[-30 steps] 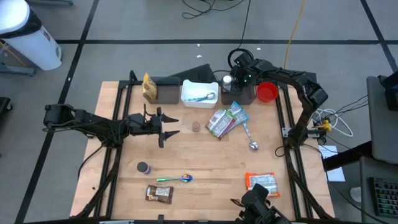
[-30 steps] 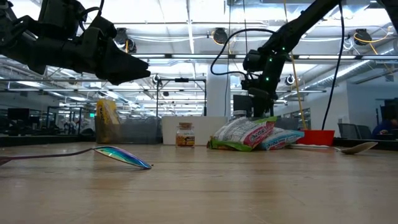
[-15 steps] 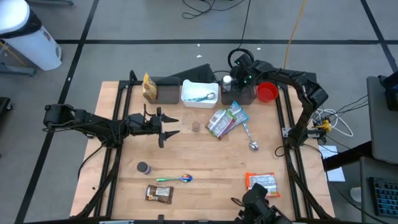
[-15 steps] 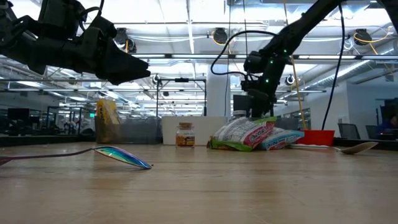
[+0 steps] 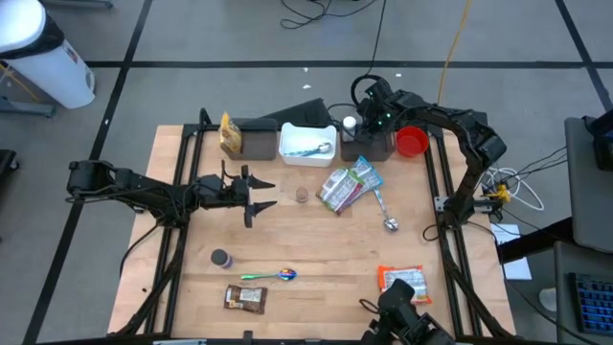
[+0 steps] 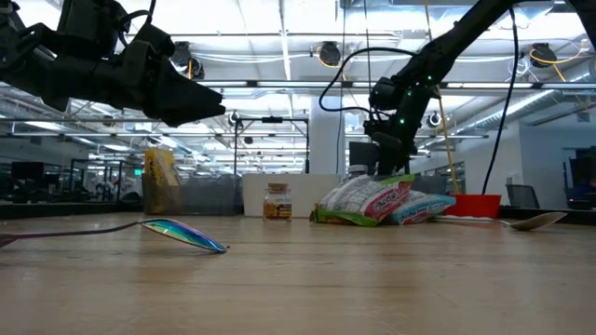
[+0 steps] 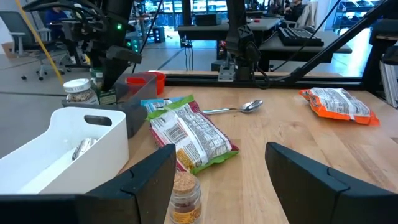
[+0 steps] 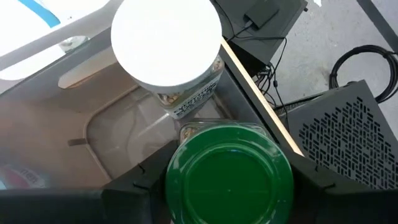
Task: Pick & Place Food Item
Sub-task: Put the green seasoning bottle into the right black bin
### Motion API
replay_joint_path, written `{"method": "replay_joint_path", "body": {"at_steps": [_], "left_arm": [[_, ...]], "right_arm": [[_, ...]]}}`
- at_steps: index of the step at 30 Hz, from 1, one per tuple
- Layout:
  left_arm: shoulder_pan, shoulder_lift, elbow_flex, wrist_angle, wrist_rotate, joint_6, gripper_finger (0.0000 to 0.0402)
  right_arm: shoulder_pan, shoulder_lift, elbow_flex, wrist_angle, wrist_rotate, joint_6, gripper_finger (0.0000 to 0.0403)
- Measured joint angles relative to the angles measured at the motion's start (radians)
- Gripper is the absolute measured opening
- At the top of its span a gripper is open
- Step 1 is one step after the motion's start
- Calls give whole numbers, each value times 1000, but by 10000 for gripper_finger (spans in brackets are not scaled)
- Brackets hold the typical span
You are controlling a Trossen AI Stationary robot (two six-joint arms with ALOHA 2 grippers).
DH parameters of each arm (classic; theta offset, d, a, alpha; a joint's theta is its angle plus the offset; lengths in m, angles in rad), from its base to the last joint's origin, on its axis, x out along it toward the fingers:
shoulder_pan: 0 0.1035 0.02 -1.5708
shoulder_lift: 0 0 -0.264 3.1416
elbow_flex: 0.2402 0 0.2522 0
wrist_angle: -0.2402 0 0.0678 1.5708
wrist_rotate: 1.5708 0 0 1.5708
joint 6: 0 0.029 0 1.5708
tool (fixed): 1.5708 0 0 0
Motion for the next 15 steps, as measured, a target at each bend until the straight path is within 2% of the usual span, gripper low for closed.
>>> {"method": "replay_joint_path", "body": {"at_steps": [15], "left_arm": [[0, 0, 0, 0, 0, -1, 257]], "right_arm": [[0, 0, 0, -6, 1, -7, 193]]}}
